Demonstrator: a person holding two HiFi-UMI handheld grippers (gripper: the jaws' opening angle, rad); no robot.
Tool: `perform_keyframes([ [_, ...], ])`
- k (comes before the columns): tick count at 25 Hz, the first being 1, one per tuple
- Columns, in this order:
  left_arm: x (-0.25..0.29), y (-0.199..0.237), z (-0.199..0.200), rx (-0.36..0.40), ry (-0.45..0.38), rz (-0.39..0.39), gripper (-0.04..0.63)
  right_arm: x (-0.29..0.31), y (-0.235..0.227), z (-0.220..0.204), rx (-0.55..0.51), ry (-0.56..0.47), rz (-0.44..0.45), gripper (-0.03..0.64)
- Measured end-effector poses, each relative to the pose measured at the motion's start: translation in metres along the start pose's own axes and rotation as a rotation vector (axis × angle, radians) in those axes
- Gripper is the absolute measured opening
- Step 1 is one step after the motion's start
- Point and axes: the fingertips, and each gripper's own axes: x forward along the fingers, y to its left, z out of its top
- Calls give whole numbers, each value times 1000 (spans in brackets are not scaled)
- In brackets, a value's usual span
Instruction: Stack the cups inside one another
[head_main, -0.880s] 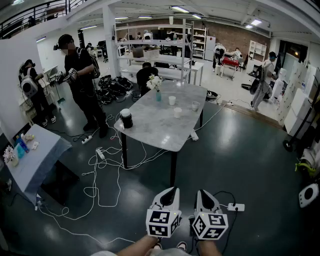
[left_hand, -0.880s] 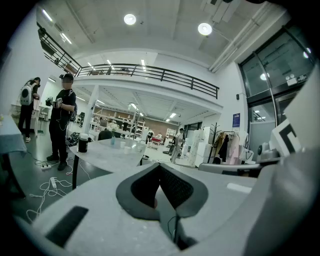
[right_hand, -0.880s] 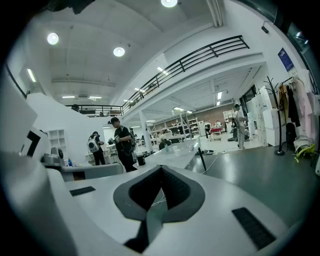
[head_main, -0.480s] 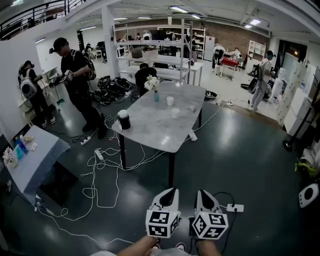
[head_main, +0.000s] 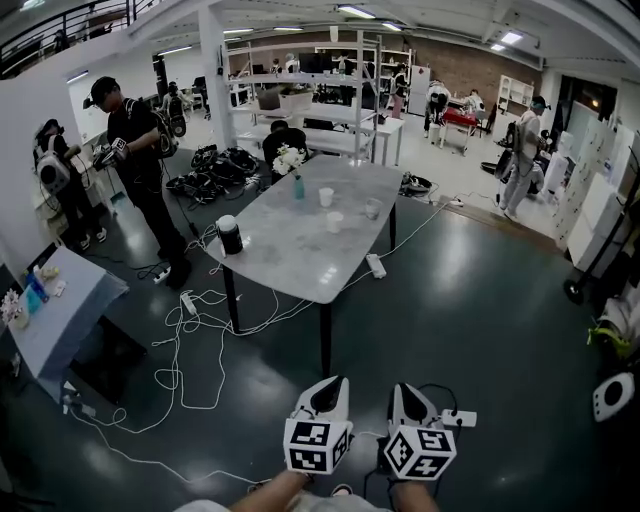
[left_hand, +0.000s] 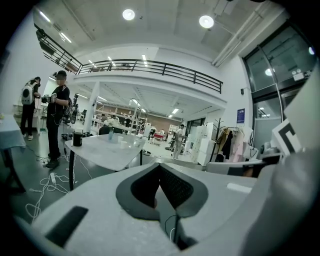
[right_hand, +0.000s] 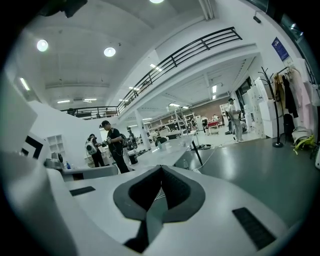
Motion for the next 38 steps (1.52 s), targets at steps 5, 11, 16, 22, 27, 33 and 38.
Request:
perform_keyframes([
  [5,18,-19,-3,4,7,21,-5,1,-28,3,-1,18,19,8],
  [11,34,-26,-10,9,19,29,-5,13,-53,3,8,35,8,8],
  [16,54,-25,-8,-12,19,32,-5,29,-68,7,-10,40,2,8],
  [22,97,-13,5,-26,3,36,-5,63,-90,15,-23,61,-10,8],
  [27,146,2,28,-19,-21,29,-5,109,-102,40,-22,52,-6,8],
  [33,202,26,55,2,-28,10,-5,177,-102,73,-42,24,1,8],
  [38,246,49,67,13,-18,5,-5,227,-110,79,-38,51,-7,8],
])
